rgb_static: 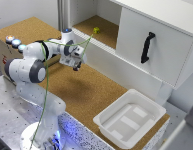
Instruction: Grasp the purple block, then rotate it left
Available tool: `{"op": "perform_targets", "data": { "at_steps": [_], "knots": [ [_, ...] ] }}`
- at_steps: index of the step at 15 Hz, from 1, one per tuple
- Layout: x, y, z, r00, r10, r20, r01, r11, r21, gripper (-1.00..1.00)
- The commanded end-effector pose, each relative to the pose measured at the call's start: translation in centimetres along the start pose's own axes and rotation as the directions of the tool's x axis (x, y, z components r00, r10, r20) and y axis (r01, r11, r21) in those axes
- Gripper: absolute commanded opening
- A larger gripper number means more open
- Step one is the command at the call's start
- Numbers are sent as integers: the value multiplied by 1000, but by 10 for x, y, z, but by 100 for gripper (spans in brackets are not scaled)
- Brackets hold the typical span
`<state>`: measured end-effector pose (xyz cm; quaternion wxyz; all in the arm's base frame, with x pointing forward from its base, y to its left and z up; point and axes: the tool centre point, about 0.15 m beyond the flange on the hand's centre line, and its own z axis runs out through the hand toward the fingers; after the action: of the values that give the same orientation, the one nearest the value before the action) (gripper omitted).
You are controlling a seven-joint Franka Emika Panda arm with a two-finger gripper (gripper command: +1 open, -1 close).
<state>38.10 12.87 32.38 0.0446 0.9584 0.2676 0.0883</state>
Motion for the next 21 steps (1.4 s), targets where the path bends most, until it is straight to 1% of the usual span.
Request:
{"op": "perform_targets", "data": {
  "at_steps": [1,3,4,7,8,9,10,11,12,13,15,16,18,20,21],
  "knots": [
    [-11,-3,4,934,-358,-22,358,930,84,-100],
    [-14,-14,11,860,-507,-50,510,857,76,-100],
    [-15,-17,16,821,-568,-52,571,818,68,-100],
    [-13,-25,35,696,-713,-77,717,695,52,-100],
    [-10,-27,44,642,-764,-68,767,639,62,-100],
    [-7,-30,54,579,-814,-55,815,578,38,-100],
    [-4,-30,61,544,-837,-53,839,542,44,-100],
    [2,-30,71,485,-873,-51,874,483,46,-100],
    [6,-28,79,445,-894,-54,895,442,60,-100],
    [8,-28,87,408,-911,-56,912,405,60,-100],
    [9,-23,97,403,-912,-82,914,395,97,-100],
    [9,-22,102,405,-911,-82,912,395,115,-100],
    [10,-18,109,441,-892,-94,891,423,166,-100],
    [11,-16,112,479,-873,-94,870,458,181,-100],
    [11,-15,110,486,-869,-96,866,463,187,-100]
  ]
}}
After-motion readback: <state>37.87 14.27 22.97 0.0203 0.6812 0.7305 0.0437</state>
